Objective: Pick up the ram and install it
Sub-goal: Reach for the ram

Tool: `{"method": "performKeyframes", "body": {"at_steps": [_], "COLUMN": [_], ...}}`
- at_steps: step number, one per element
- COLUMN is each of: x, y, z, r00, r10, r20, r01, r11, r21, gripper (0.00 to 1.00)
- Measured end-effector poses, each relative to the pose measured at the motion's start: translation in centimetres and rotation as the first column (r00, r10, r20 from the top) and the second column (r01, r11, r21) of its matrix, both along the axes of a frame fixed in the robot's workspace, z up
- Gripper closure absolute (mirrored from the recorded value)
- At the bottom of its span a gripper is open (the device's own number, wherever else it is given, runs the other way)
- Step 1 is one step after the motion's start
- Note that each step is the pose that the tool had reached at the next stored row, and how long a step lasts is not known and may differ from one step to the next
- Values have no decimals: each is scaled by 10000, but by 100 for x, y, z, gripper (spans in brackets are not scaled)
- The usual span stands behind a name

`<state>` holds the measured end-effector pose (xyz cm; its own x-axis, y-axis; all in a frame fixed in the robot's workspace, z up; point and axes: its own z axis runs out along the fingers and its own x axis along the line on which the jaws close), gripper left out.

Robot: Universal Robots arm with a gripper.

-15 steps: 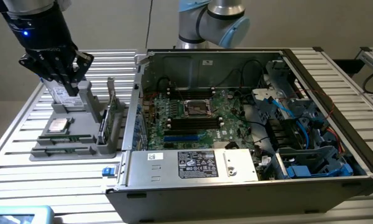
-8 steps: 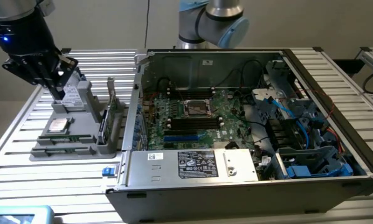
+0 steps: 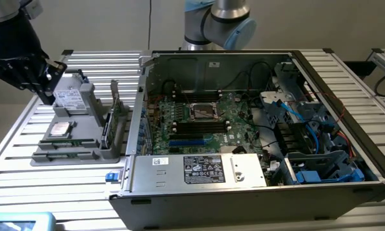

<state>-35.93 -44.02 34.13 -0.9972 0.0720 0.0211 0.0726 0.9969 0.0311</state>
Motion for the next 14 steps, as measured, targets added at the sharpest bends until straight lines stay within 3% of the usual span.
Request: {"method": "performKeyframes", "body": {"at_steps": [7, 14], "x": [-182, -198], "y": [0, 0], "z": [-28, -28], "r00": [10000, 10000], "r10": [13, 18], "r20": [-1, -1], "r01": [-13, -18], "r11": [10000, 10000], "r21": [-20, -23], "gripper": [89, 89]}}
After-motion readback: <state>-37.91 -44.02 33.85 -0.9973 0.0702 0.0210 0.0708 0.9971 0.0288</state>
